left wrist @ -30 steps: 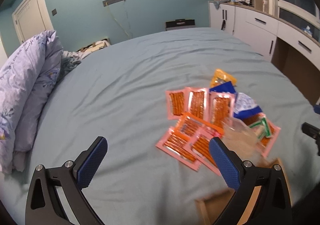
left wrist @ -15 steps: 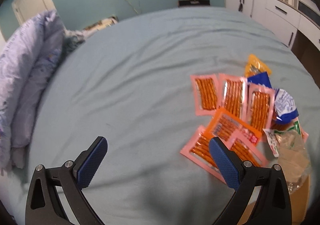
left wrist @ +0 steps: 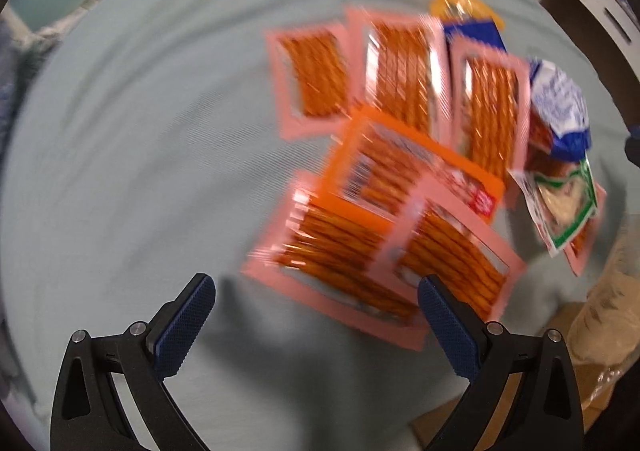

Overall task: Organize snacks
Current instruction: 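Grasp a pink spicy strip pack with left tool while right tool grasps blue bag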

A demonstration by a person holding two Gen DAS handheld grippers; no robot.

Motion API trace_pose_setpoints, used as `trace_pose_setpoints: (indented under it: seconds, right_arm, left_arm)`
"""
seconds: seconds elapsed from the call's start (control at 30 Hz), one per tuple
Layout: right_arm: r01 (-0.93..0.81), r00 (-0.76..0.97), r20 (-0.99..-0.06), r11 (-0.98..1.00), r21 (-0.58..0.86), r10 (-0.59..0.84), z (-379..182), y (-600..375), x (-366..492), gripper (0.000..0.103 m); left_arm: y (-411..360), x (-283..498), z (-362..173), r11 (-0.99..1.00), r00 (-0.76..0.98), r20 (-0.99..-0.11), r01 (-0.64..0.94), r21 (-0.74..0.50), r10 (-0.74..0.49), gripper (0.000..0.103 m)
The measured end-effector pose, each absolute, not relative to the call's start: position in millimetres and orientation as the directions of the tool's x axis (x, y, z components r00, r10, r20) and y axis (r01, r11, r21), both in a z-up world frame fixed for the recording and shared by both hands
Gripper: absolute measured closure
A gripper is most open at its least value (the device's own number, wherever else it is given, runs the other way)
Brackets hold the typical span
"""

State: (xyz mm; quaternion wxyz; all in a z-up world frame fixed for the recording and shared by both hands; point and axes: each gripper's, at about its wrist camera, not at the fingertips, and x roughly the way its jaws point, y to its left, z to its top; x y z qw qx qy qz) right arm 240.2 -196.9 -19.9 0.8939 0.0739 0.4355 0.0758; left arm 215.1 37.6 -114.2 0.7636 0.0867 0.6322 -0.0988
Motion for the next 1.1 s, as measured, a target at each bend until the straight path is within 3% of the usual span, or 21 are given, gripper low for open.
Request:
trace_pose_setpoints:
  seconds: [0.2, 0.3, 0.4, 0.43, 0.47, 0.7, 0.87, 0.93, 1.0, 1.07, 1.1]
  right_arm:
    - [-0.114, 0.610, -0.764, 0.977, 0.180, 0.212, -26.9, -183.4, 247.7, 0.000]
    - [-0.144, 0.611, -0.760, 0.975, 0.171, 0.224, -26.9, -175.1, 254.8, 0.000]
    - [-0.172, 0.607, -0.758, 0.971, 0.168, 0.239, -30.0, -165.0, 264.2, 0.000]
    - [-0.186, 0.604, -0.757, 0.967, 0.172, 0.250, -31.3, -161.9, 268.0, 0.000]
    - [-0.193, 0.605, -0.754, 0.965, 0.176, 0.258, -31.8, -160.2, 270.1, 0.000]
    - [-0.242, 0.611, -0.705, 0.933, 0.265, 0.359, -26.6, -153.3, 282.8, 0.000]
    - [-0.214, 0.512, -0.782, 0.934, 0.286, 0.356, -58.8, -140.9, 318.8, 0.001]
    - [-0.203, 0.465, -0.786, 0.913, 0.354, 0.408, -72.6, -142.8, 328.6, 0.017]
    - [-0.195, 0.462, -0.773, 0.900, 0.390, 0.435, -74.7, -148.0, 329.9, 0.053]
    - [-0.197, 0.455, -0.759, 0.884, 0.424, 0.465, -72.1, -154.2, 329.3, 0.071]
    - [-0.189, 0.464, -0.753, 0.883, 0.431, 0.467, -69.7, -158.2, 327.6, 0.075]
  left_arm:
    - [15.4, 224.4, -132.7, 0.954, 0.133, -0.990, 0.299, -0.005, -0.046, 0.000]
    - [12.5, 228.7, -131.8, 0.957, 0.136, -0.989, 0.291, -0.010, -0.051, 0.009]
    - [17.6, 225.4, -120.2, 0.965, 0.158, -0.984, 0.260, -0.039, -0.082, 0.058]
    - [20.5, 224.6, -115.5, 0.968, 0.161, -0.982, 0.244, -0.054, -0.095, 0.091]
    - [24.5, 224.5, -112.0, 0.972, 0.159, -0.981, 0.223, -0.075, -0.112, 0.096]
    - [45.3, 218.5, -87.6, 0.979, 0.194, -0.969, 0.159, -0.126, -0.156, 0.098]
    - [59.3, 208.1, -50.6, 0.977, 0.253, -0.947, 0.128, -0.168, -0.196, 0.098]
    - [61.7, 194.4, -36.4, 0.973, 0.275, -0.938, 0.145, -0.177, -0.212, 0.098]
    - [55.3, 179.5, -20.5, 0.969, 0.298, -0.929, 0.179, -0.173, -0.221, 0.098]
    - [50.0, 165.6, -7.5, 0.960, 0.323, -0.916, 0.225, -0.169, -0.237, 0.098]
    - [46.3, 153.0, 2.9, 0.952, 0.342, -0.904, 0.252, -0.176, -0.257, 0.098]
